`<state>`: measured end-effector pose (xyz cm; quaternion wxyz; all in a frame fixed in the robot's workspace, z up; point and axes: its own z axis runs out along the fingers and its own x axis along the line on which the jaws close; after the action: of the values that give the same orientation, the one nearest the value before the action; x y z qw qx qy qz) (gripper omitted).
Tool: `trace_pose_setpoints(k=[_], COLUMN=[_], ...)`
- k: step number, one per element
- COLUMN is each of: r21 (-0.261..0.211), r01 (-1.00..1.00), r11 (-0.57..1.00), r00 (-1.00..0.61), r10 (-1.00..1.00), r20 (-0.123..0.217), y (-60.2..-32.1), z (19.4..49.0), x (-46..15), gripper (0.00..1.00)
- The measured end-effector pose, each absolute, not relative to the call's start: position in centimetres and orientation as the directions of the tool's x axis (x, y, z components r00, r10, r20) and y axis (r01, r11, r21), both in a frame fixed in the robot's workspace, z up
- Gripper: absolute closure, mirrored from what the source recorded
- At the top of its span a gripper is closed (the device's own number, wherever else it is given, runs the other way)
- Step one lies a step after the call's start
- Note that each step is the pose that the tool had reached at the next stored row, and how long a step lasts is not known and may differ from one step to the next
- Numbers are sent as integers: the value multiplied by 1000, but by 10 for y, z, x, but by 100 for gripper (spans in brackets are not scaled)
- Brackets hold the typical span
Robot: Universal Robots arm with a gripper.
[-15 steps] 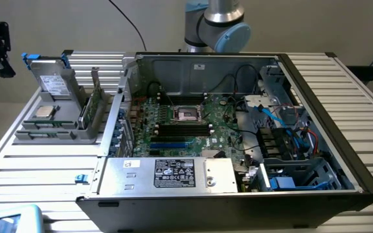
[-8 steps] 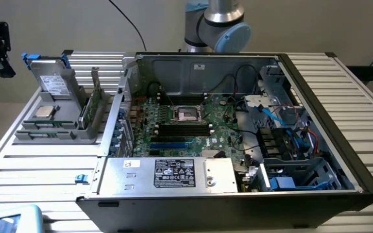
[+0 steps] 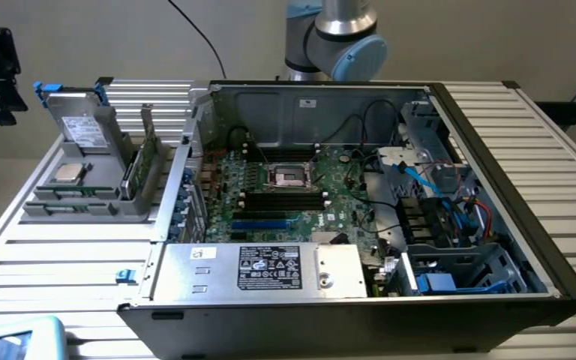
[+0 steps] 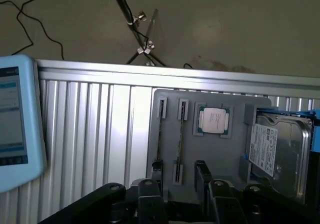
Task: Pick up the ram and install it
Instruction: 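Pick up the ram and move it above insertion slot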
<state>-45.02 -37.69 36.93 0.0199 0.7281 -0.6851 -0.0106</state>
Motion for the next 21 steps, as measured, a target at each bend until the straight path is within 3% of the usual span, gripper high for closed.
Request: trace_pose_setpoints(k=[4, 21], r21=[43, 43], r01=[-997, -998], r11=[-60, -54], r00=[61, 55], r10=[-998, -998], r20=[12, 12], y=[-378, -383], z=[368, 337], x=[-450, -440], gripper=[46, 46])
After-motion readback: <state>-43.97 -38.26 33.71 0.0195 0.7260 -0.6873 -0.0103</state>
